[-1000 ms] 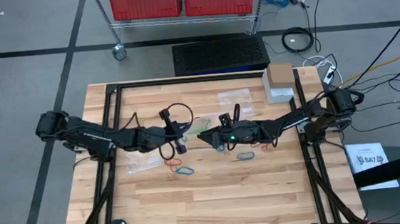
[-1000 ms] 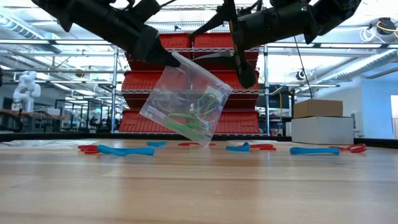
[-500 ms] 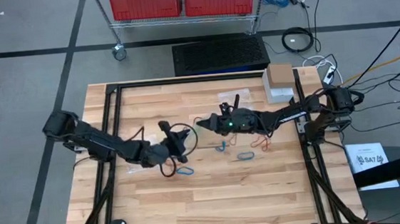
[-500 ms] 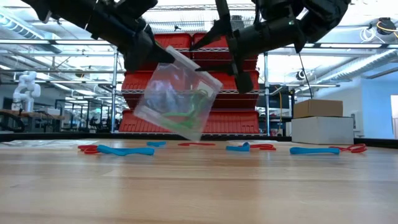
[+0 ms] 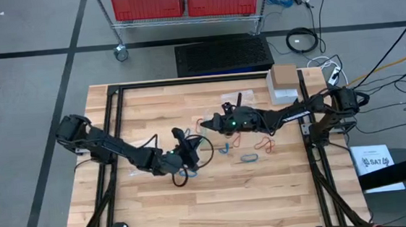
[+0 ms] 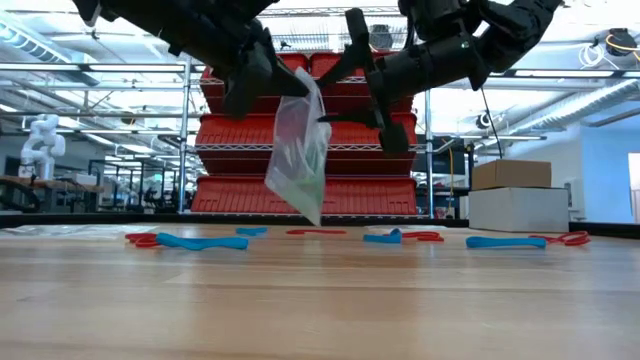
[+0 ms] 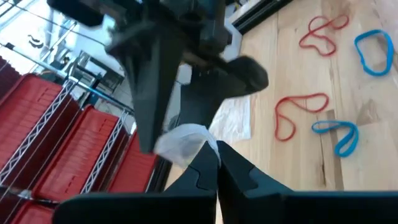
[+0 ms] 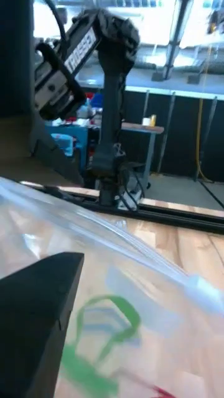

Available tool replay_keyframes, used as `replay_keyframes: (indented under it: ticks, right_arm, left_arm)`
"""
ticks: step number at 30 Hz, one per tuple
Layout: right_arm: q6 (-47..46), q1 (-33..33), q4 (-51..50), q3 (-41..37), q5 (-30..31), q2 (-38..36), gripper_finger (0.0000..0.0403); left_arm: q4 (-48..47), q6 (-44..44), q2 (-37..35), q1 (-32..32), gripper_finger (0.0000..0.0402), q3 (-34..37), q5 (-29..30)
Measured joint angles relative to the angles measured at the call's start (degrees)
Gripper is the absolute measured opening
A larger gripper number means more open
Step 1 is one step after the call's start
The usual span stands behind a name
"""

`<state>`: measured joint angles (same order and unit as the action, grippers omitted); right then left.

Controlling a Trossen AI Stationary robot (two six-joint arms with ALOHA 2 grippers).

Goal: Sort rubber bands
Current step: Close the transparent zip bag that contains green rubber bands

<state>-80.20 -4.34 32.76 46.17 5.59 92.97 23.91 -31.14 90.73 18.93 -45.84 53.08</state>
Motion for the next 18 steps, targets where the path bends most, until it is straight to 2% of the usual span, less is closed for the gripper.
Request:
replay_keyframes:
  ticks: [12,18]
  right_arm:
    - [8.9,-0.5,-1.8,0.0,-2.7,0.0,0.0011]
    - [14.5,-0.5,-3.0,0.0,-4.8,0.0,0.0003]
  left_arm:
    - [-0.5,0.4,0.1,0.6,0.0000,-0.6,-0.5]
    - [-0.6,3.5,0.1,0.6,0.0011,-0.6,-0.6]
